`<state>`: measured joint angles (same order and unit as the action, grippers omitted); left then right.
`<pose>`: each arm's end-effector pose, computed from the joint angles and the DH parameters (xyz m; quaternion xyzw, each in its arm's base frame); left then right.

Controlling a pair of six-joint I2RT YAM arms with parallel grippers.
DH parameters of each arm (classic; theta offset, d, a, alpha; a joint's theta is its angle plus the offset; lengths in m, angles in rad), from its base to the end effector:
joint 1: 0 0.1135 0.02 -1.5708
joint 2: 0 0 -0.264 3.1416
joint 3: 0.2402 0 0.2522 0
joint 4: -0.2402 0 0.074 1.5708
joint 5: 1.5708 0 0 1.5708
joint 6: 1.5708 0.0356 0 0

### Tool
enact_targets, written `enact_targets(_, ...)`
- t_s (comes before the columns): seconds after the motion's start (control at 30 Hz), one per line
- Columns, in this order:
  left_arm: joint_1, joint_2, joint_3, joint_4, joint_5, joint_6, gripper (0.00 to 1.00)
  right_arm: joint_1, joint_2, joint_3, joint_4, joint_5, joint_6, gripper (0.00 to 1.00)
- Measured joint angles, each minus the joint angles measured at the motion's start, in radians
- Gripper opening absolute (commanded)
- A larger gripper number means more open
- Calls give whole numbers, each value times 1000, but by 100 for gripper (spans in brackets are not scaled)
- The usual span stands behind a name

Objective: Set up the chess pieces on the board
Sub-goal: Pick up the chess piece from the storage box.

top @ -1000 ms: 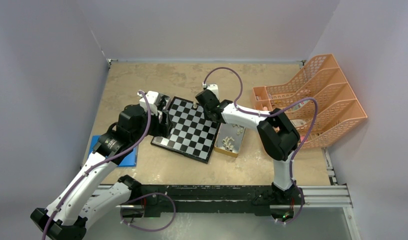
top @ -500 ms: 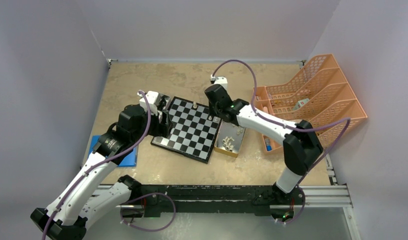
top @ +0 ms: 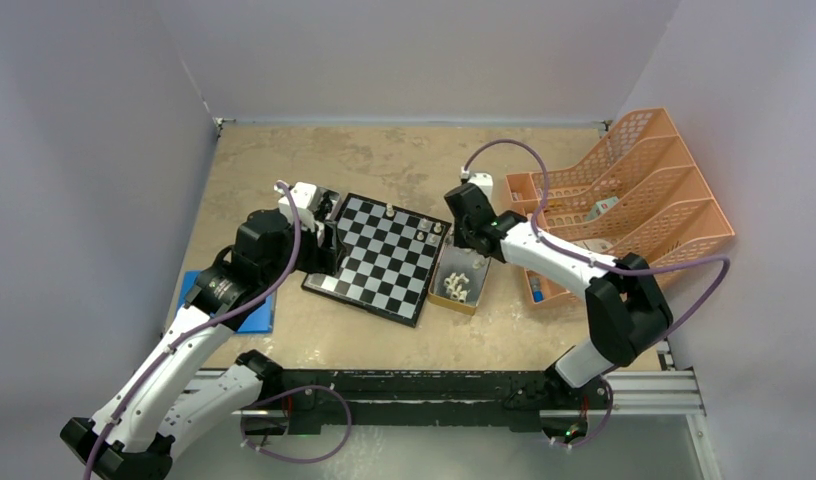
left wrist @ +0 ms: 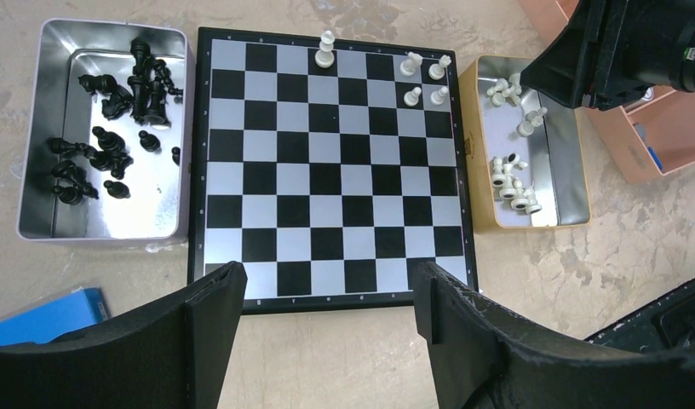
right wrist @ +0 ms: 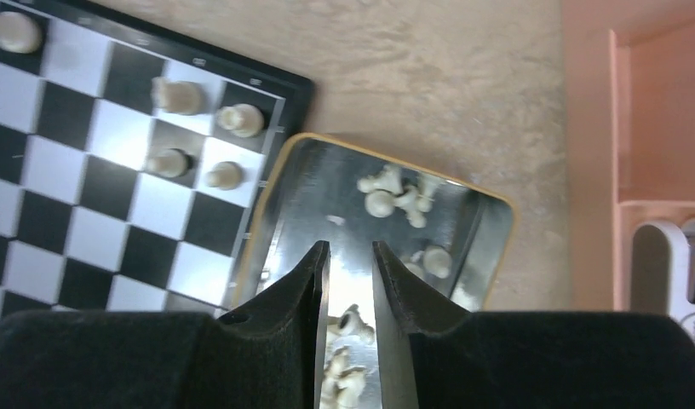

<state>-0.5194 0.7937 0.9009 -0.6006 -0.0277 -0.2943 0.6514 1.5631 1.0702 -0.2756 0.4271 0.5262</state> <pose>0.1468 -0.0828 0.3357 0.0893 0.8537 -0.1921 0.4758 0.2783 0.1936 0.2405 0.0263 0.9031 0.0497 0.4257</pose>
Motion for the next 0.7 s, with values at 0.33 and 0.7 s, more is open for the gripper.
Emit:
enact_targets(0.33,0,0,0,0,14,0,72,-58,3,-79,-6,-12,9,35)
enact_targets(0.7,0,0,0,0,20,1,72,-58,53,-98,-16,-32,16,36)
